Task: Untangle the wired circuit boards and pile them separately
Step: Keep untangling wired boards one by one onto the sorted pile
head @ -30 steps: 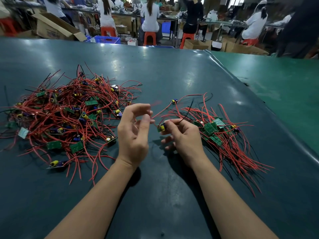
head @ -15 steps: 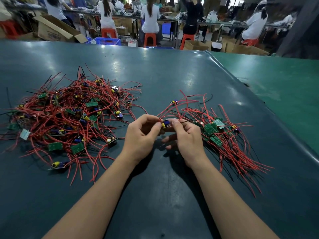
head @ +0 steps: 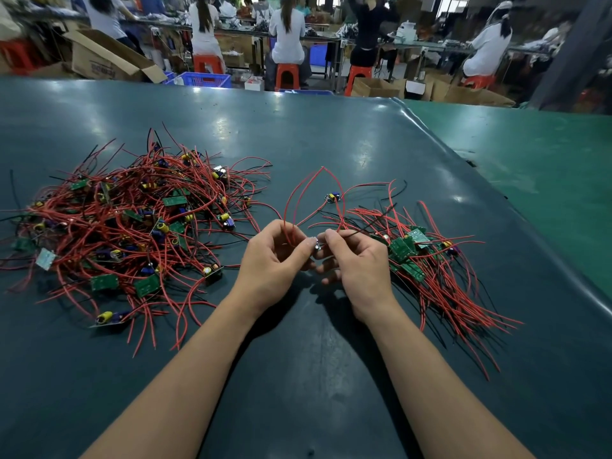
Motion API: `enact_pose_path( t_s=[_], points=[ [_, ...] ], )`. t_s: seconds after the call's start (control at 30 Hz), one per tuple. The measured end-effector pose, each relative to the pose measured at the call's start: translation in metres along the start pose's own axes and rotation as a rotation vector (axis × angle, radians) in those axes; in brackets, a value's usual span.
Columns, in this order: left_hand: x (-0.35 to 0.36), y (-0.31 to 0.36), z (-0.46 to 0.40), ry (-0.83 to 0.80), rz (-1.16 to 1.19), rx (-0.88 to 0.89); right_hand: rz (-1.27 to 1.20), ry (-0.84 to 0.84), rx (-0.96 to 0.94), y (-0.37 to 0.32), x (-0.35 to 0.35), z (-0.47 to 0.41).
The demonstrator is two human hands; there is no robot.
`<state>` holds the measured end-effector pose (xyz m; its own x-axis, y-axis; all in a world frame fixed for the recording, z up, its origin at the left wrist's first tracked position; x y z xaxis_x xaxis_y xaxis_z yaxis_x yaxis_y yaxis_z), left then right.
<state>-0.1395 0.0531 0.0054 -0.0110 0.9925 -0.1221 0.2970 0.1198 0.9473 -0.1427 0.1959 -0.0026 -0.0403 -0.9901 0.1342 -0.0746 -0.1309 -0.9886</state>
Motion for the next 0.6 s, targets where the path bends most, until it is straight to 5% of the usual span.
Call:
enact_pose_path(
  t_s=[0.6],
  points=[
    [-0.015,-0.008,-0.003,0.174,0.328,-0.071,-0.152,0.019,0.105,0.005,-0.004,-0.003]
  ],
)
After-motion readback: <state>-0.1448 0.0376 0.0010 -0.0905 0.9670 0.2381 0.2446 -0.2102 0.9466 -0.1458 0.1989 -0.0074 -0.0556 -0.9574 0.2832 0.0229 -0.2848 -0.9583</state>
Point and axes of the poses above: each hand's wrist, its own z-axis away from the middle knuckle, its own x-axis out of the palm, y = z × x, the point moved 6 cm from there along -z, towards the middle knuckle, and after that the axes turned 4 degrees about -y, right-handed, at the moved point
